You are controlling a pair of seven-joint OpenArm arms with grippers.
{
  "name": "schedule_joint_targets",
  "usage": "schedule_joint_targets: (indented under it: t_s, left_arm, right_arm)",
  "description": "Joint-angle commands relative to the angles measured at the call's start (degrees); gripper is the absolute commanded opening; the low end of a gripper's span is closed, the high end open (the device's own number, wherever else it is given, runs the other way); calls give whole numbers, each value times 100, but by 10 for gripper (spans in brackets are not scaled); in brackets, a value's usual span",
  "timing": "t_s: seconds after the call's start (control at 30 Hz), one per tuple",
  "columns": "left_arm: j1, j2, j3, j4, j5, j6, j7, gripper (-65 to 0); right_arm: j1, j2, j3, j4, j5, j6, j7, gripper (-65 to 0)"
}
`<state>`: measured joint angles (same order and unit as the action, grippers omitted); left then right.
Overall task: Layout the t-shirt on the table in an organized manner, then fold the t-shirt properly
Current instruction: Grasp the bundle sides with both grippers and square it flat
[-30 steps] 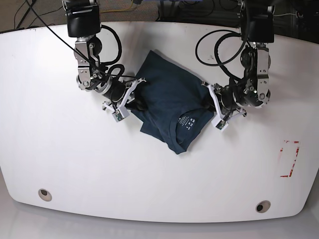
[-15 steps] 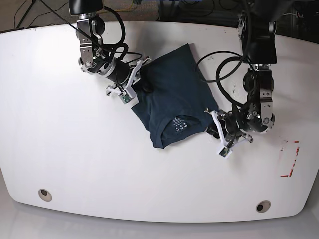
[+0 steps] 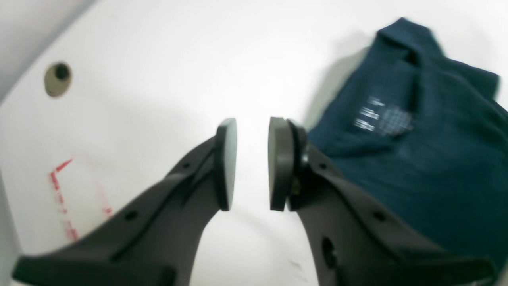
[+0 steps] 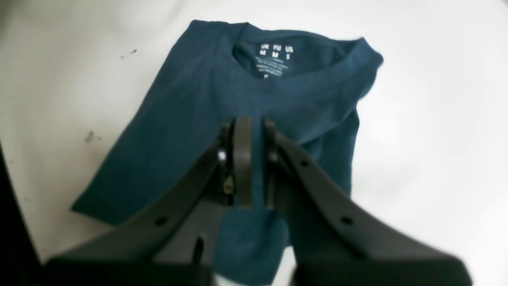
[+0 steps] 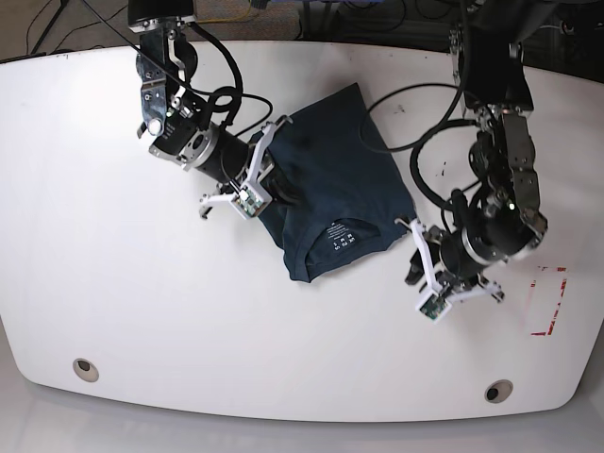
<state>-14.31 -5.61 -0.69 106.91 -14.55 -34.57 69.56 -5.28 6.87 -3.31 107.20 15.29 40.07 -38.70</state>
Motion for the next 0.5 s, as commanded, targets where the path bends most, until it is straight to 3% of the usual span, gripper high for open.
schedule_joint_targets:
  t_s: [0.0,0.17,0.47]
  left_arm:
    - [222,125,3,135,-36,-11,2,-531]
    - [732,328,-6,117,-36,-11,-24,-531]
    - [1488,398,12,-331,-9,-11,-974,-531]
  right_arm:
    - [277,-41,10,-280,76,-7,164,-617]
    - [717,-41,10,-1168,76,-7,235,-617]
    - [822,-41,-7,-2733,76,-7,1457,-617]
